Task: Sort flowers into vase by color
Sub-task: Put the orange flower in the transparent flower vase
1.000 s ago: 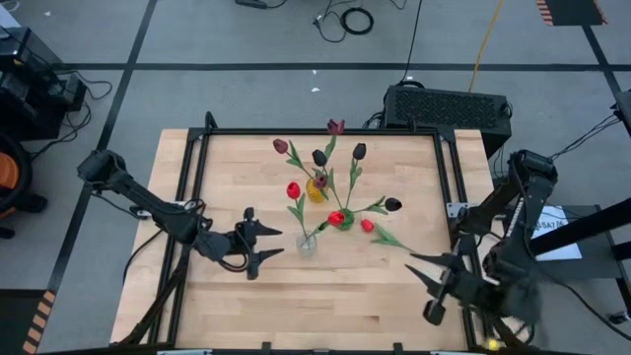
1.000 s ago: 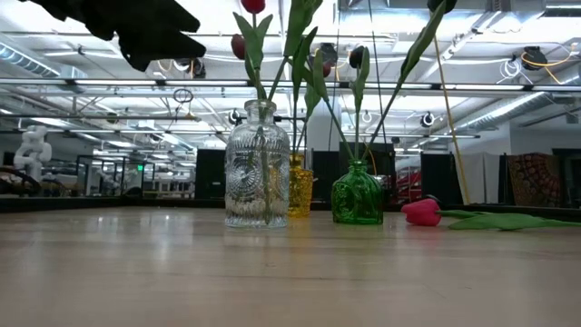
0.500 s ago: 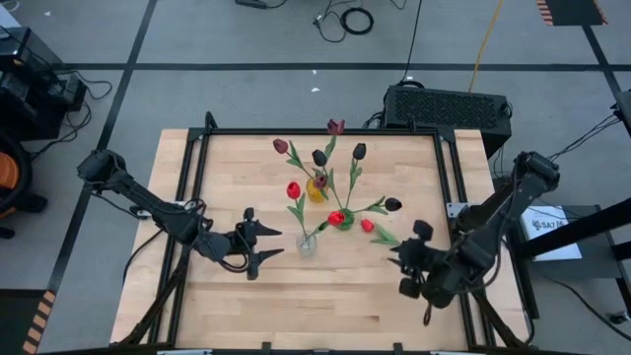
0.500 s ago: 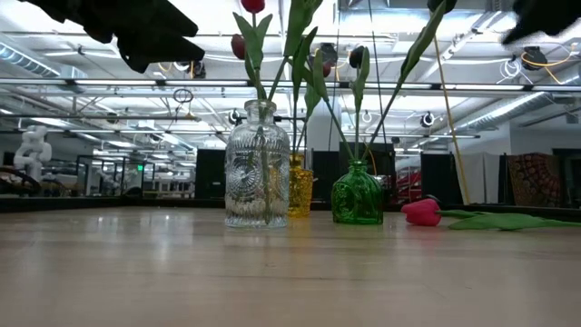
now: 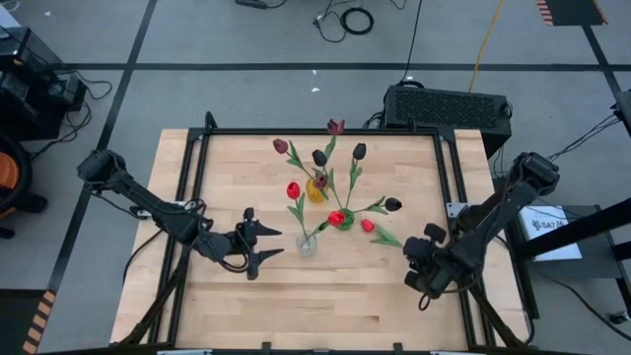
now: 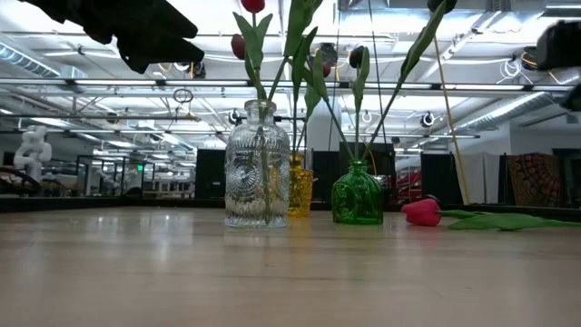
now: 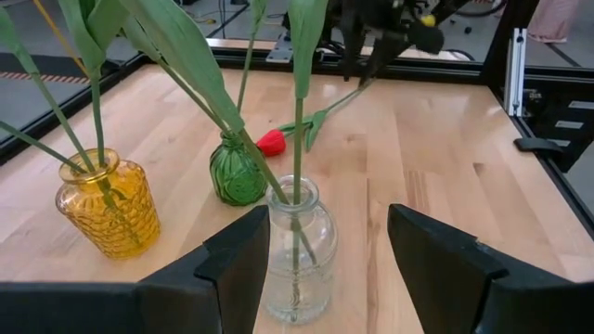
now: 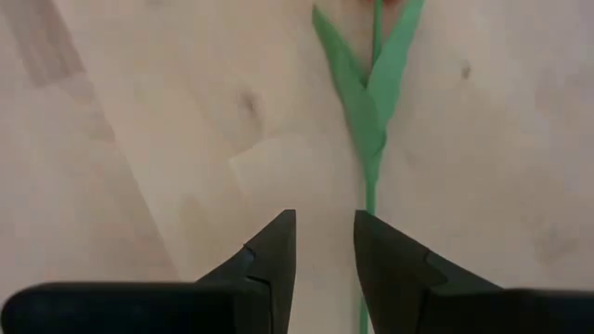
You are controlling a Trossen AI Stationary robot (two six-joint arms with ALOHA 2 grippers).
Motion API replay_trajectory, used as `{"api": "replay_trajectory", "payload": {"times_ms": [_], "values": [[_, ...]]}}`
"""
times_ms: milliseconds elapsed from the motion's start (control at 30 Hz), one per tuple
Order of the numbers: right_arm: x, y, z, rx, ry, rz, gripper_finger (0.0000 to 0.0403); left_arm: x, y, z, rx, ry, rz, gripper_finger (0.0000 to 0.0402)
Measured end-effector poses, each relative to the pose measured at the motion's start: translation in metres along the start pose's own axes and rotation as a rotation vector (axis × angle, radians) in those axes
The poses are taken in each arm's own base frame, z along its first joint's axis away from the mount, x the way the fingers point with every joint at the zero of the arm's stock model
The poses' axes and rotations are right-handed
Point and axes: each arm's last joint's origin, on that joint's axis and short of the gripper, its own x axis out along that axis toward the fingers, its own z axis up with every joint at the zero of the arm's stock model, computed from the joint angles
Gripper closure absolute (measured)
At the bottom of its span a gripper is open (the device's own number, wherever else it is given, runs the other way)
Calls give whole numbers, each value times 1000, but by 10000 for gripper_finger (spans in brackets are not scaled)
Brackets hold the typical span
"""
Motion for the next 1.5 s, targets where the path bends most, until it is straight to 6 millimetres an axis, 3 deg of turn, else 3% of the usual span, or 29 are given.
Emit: {"api": "replay_trajectory", "payload": {"times_ms": [433,600,900,1500], "values": [[42,-17,-8,51,62,29,302,0,0,0,5,0,0,175],[53,-21,-10,66,96,67,324,0,0,0,5,0,0,175],[54,-21,-11,74,108,90,399,0,0,0,1,-1,-1,175],[45,-12,-5,6,72,115,401,0,0,0,-1,-1,-1,175]]}}
